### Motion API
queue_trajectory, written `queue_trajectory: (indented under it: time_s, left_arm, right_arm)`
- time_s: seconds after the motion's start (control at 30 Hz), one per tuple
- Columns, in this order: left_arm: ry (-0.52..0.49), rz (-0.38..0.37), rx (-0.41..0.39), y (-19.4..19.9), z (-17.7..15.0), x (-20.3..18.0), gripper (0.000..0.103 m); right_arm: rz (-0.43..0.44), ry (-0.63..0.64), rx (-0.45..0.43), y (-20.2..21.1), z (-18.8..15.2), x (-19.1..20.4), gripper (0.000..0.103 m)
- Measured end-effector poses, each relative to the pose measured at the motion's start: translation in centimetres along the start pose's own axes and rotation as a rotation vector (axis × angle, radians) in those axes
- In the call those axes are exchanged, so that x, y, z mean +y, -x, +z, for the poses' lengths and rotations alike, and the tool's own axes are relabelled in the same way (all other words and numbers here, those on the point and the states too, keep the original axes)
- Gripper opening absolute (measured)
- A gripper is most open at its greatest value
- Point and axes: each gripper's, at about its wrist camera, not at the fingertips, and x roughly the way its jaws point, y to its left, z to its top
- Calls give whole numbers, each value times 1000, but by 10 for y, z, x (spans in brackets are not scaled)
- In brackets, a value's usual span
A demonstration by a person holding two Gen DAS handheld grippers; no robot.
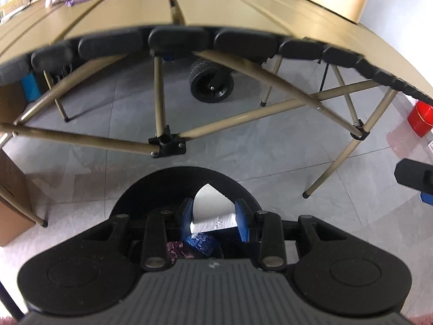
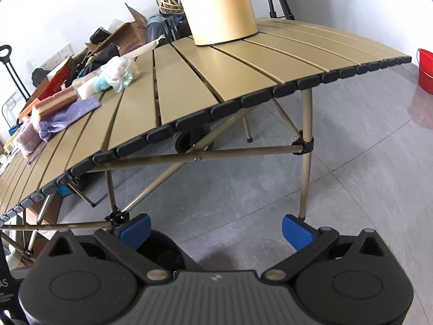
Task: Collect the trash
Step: 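Lower the left tool into the bin and open it to drop the sponge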
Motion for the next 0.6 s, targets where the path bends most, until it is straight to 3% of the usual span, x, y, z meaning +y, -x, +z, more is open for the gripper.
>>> queue_trajectory:
  time_s: [0.47, 0.57, 0.6]
  left_arm:
    - [42, 46, 95, -25, -6, 4, 35]
    - [64, 83, 130, -32, -8, 7, 48]
    - [76, 90, 141, -34, -9, 9, 63]
  right_arm:
    - [-13, 47, 30, -9, -8, 9, 103]
    - [-13, 49, 34, -10, -9, 9, 103]
    - [-14, 50, 35, -10, -9, 9, 103]
